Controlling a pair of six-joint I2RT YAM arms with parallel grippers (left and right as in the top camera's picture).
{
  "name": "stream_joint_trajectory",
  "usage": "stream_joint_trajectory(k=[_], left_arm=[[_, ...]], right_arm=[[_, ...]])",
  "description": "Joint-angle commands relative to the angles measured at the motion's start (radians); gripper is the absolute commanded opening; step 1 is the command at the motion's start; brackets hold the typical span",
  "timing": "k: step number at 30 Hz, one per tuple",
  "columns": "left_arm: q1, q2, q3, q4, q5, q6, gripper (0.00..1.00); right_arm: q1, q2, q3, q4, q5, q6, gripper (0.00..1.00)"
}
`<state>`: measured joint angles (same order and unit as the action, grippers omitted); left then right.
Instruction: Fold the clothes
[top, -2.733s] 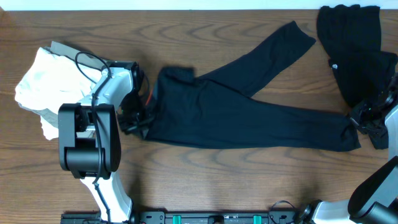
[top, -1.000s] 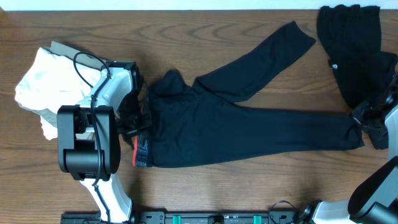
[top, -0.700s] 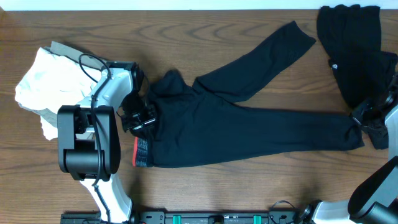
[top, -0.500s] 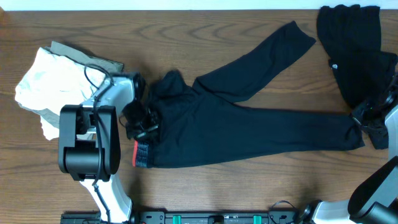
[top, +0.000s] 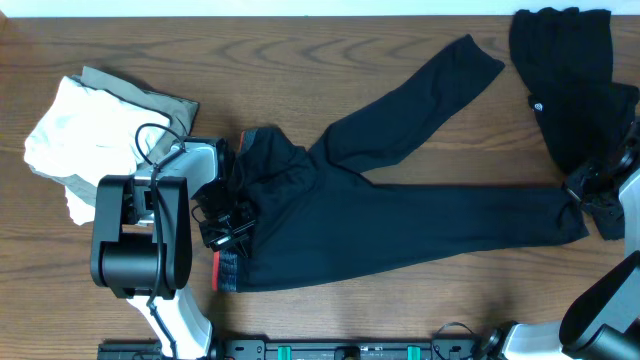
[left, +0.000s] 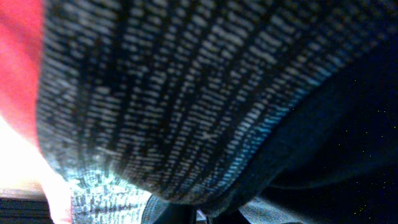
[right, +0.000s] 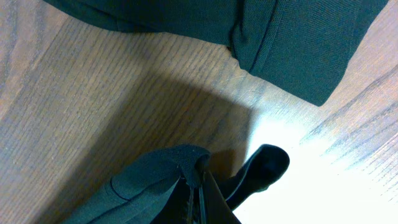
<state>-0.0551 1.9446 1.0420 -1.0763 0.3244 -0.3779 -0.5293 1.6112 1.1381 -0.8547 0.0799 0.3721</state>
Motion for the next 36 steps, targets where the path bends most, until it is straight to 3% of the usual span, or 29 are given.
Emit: stream_joint_trajectory(k=[1, 4, 12, 20, 24, 29, 36], left_arm=[[0.004, 0.019, -0.001, 0.047, -0.135, -0.024, 0.08], [0.004, -0.008, 0.032, 0.045, -0.134, -0.024, 0.08], [0.004, -0.239, 0.098, 0.043, -0.135, -0.023, 0.09], [0.005, -0.447, 0.097, 0.127, -0.135, -0.025, 0.16], [0.004, -0.453, 0.095, 0.222, -0.135, -0.028, 0.29], [0.004, -0.43, 0.091, 0.418, -0.166, -0.028, 0.38], [0.004, -0.353, 0.091, 0.573, -0.164, -0.028, 0.39]], right_arm=[[-0.004, 0.002, 0.013, -0.002, 0.016, -0.003, 0.09], [-0.004, -0.001, 0.02, 0.001, -0.04, -0.004, 0.23], [0.037, -0.043, 0.197, -0.028, -0.162, -0.121, 0.25], [0.197, -0.036, 0.284, 0.057, -0.288, -0.293, 0.41], [0.278, 0.014, 0.282, 0.152, -0.29, -0.303, 0.47], [0.357, 0.122, 0.282, 0.3, -0.291, -0.297, 0.51], [0.425, 0.333, 0.282, 0.502, -0.344, -0.295, 0.5]])
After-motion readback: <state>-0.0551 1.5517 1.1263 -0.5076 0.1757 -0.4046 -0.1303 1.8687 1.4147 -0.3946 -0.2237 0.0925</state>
